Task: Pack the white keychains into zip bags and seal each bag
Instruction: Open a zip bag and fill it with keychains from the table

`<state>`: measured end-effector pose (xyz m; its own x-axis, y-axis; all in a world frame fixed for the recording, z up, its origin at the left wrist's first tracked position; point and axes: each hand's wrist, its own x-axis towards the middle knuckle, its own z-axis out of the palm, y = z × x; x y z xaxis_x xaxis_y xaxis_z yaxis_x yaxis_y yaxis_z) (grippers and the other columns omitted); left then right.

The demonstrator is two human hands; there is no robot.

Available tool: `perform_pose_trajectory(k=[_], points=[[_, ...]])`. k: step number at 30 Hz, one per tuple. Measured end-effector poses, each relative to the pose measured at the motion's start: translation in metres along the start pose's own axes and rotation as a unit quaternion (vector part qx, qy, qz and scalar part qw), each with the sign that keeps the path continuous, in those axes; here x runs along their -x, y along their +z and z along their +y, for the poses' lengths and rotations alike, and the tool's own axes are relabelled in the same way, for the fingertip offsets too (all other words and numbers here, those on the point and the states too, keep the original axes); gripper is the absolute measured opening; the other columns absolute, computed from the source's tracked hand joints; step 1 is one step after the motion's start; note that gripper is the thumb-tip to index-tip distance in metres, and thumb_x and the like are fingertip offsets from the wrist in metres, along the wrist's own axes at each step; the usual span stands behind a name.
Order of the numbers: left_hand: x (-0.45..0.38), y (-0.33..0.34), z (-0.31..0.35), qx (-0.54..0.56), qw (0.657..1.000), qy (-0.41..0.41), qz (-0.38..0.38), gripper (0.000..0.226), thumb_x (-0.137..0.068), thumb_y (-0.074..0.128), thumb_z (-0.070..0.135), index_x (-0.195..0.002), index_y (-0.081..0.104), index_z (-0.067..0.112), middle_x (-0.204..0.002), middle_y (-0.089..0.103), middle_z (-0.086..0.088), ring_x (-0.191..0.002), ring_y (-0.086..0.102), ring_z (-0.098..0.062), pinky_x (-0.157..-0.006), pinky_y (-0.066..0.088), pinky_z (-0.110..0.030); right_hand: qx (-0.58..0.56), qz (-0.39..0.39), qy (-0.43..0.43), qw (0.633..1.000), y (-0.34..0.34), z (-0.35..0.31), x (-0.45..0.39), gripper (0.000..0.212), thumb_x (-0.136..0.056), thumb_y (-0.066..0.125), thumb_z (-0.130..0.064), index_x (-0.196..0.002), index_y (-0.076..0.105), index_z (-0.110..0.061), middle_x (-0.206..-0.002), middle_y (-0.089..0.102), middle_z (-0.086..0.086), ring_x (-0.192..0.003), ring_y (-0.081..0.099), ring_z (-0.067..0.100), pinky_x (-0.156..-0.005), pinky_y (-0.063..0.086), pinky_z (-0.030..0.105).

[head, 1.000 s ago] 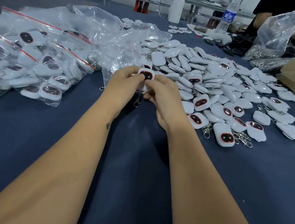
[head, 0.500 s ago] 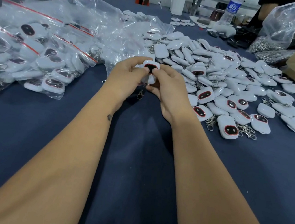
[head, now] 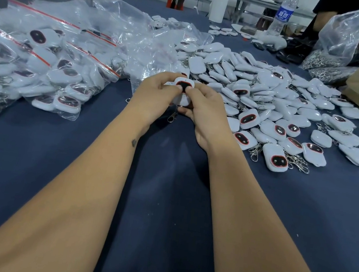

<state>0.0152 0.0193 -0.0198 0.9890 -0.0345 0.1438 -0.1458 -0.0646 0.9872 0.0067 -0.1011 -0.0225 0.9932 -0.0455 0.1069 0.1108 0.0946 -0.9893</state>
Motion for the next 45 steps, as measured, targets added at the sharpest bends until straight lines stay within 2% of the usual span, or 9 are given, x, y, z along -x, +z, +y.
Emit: perform_pose_trajectory(k=[4, 8, 12, 18, 23, 31, 34, 38, 45], points=[[0.001, 0.002, 0.0, -0.039, 0.999, 0.009, 0.017, 0.029, -0.096, 0.053, 0.013, -0.117, 0.068, 0.027, -0.101, 0.073, -0.003, -0.087, 0.068, -0.012, -0.08, 0.055, -0.029, 0.005, -0.007, 0.002, 1.0, 0.0, 0.0, 0.0, 0.021, -0.1, 0.047, -0.008, -0.097, 0.067, -0.016, -0.091, 0.071, 0.004, -0.077, 0.068, 0.007, -0.076, 0.056, 0.025], [0.001, 0.005, 0.0, -0.048, 0.998, 0.025, 0.044, 0.027, -0.096, 0.053, 0.011, -0.11, 0.068, 0.028, -0.086, 0.071, 0.005, -0.068, 0.065, 0.002, -0.06, 0.049, -0.014, 0.009, -0.015, 0.004, 1.0, 0.001, -0.001, 0.0, 0.022, -0.099, 0.048, -0.006, -0.099, 0.067, -0.016, -0.106, 0.072, 0.015, -0.086, 0.068, 0.013, -0.087, 0.056, 0.033], [0.003, 0.005, 0.003, -0.049, 0.998, 0.024, 0.036, 0.025, -0.095, 0.057, 0.01, -0.113, 0.069, 0.022, -0.096, 0.073, 0.001, -0.08, 0.067, -0.008, -0.068, 0.054, -0.019, -0.008, -0.012, 0.008, 1.0, 0.002, 0.0, 0.001, 0.022, -0.09, 0.055, 0.005, -0.105, 0.066, -0.005, -0.089, 0.071, 0.011, -0.079, 0.067, 0.016, -0.084, 0.056, 0.035], [0.009, -0.002, 0.007, -0.075, 0.995, 0.052, 0.037, 0.041, -0.084, 0.052, -0.005, -0.107, 0.067, 0.026, -0.095, 0.067, 0.013, -0.07, 0.06, 0.012, -0.061, 0.046, -0.007, -0.1, 0.042, 0.019, 0.994, 0.003, -0.007, 0.005, 0.022, -0.093, 0.049, 0.007, -0.109, 0.055, -0.007, -0.087, 0.067, 0.008, -0.071, 0.067, 0.016, -0.076, 0.059, 0.029], [0.006, -0.012, 0.0, -0.324, 0.943, 0.037, 0.074, 0.049, -0.079, 0.054, -0.006, -0.12, 0.068, 0.018, -0.126, 0.062, -0.008, -0.12, 0.055, -0.026, -0.102, 0.046, -0.036, -0.197, 0.052, 0.036, 0.978, 0.0, -0.012, 0.009, 0.019, -0.095, 0.05, 0.01, -0.107, 0.049, -0.005, -0.087, 0.065, 0.013, -0.078, 0.067, 0.023, -0.08, 0.06, 0.031], [0.01, -0.01, 0.008, -0.372, 0.911, 0.042, 0.172, 0.021, -0.089, 0.057, 0.035, -0.097, 0.077, 0.029, -0.092, 0.068, -0.004, -0.097, 0.061, -0.029, -0.072, 0.052, -0.039, -0.177, 0.005, -0.009, 0.984, 0.011, -0.011, 0.014, 0.01, -0.092, 0.057, 0.008, -0.098, 0.064, 0.003, -0.087, 0.071, 0.014, -0.083, 0.071, 0.02, -0.077, 0.058, 0.027], [0.012, -0.008, 0.01, -0.308, 0.939, 0.048, 0.142, 0.018, -0.092, 0.055, 0.033, -0.087, 0.073, 0.031, -0.076, 0.066, 0.007, -0.076, 0.059, -0.019, -0.062, 0.042, -0.03, -0.106, 0.035, -0.027, 0.993, 0.018, -0.011, 0.014, 0.019, -0.091, 0.061, 0.004, -0.108, 0.062, 0.012, -0.094, 0.071, 0.019, -0.085, 0.072, 0.024, -0.078, 0.059, 0.034], [0.01, -0.005, 0.01, -0.143, 0.984, 0.011, 0.103, 0.017, -0.09, 0.059, 0.019, -0.092, 0.075, 0.024, -0.071, 0.067, 0.007, -0.068, 0.063, -0.012, -0.066, 0.053, -0.032, -0.042, 0.085, -0.042, 0.995, 0.018, -0.01, 0.011, 0.027, -0.089, 0.066, -0.003, -0.111, 0.06, 0.012, -0.106, 0.068, 0.027, -0.1, 0.068, 0.035, -0.096, 0.053, 0.051], [0.01, 0.002, 0.017, 0.07, 0.988, 0.01, 0.137, 0.019, -0.092, 0.062, 0.008, -0.084, 0.073, 0.021, -0.068, 0.07, 0.006, -0.058, 0.063, -0.003, -0.055, 0.051, -0.018, 0.16, 0.098, -0.074, 0.979, 0.015, -0.008, 0.013, 0.017, -0.09, 0.067, -0.027, -0.096, 0.069, -0.012, -0.1, 0.069, 0.003, -0.108, 0.057, 0.021, -0.098, 0.047, 0.04]])
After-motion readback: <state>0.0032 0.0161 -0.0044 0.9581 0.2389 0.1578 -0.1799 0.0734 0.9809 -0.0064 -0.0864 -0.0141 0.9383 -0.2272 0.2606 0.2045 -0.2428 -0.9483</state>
